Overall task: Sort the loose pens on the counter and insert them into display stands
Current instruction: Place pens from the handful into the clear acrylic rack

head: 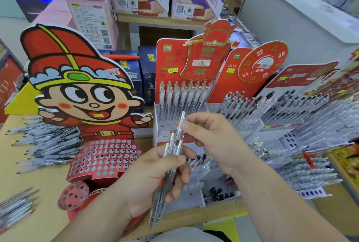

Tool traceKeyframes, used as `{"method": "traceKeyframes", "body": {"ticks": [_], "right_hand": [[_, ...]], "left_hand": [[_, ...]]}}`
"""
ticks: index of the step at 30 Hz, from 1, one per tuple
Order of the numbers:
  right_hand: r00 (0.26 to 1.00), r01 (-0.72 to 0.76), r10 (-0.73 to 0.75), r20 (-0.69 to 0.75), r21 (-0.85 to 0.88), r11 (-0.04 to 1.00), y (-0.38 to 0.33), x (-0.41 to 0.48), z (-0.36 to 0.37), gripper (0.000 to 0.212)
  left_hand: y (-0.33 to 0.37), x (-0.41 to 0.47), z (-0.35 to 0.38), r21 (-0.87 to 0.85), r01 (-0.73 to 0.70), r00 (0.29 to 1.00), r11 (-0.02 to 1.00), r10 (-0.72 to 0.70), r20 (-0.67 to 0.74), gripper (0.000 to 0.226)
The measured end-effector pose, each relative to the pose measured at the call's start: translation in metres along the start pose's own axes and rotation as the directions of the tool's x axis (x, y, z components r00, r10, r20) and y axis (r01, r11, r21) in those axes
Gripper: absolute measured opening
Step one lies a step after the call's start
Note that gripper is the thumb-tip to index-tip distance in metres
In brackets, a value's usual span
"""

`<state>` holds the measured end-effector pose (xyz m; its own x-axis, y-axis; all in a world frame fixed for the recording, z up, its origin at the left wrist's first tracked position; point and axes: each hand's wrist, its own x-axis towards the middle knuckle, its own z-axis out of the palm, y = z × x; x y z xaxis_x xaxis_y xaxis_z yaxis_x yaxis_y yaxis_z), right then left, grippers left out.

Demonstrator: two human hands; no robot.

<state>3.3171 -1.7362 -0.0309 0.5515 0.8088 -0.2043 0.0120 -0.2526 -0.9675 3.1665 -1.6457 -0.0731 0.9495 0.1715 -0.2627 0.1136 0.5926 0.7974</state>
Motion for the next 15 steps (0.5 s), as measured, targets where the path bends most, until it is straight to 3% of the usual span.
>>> {"method": "traceKeyframes", "body": {"ticks": [7, 9, 12, 15], "right_hand": [[0.948, 0.15, -0.168, -0.269, -0.088, 0.985, -0.022, 0.002, -0.024, 0.013], [0.888, 0.231, -0.257, -0.382, -0.113, 0.966, -0.032, 0.004, -0.036, 0.015], [0.727, 0.34, -0.417, -0.546, -0.242, 0.909, -0.04, 0.009, -0.054, 0.015], [0.634, 0.319, -0.517, -0.575, -0.414, 0.852, -0.039, 0.015, -0.062, 0.009]], "left_hand": [[0.004, 0.001, -0.002, 0.039, 0.033, 0.999, 0.999, -0.032, -0.036, 0.026], [0.001, 0.002, -0.003, 0.047, 0.033, 0.993, 0.998, -0.028, -0.114, 0.021], [-0.004, 0.01, -0.005, -0.045, 0.021, 0.96, 0.999, -0.033, -0.28, 0.022], [-0.008, 0.017, -0.011, -0.173, 0.008, 0.909, 0.985, -0.079, -0.409, 0.021]]}}
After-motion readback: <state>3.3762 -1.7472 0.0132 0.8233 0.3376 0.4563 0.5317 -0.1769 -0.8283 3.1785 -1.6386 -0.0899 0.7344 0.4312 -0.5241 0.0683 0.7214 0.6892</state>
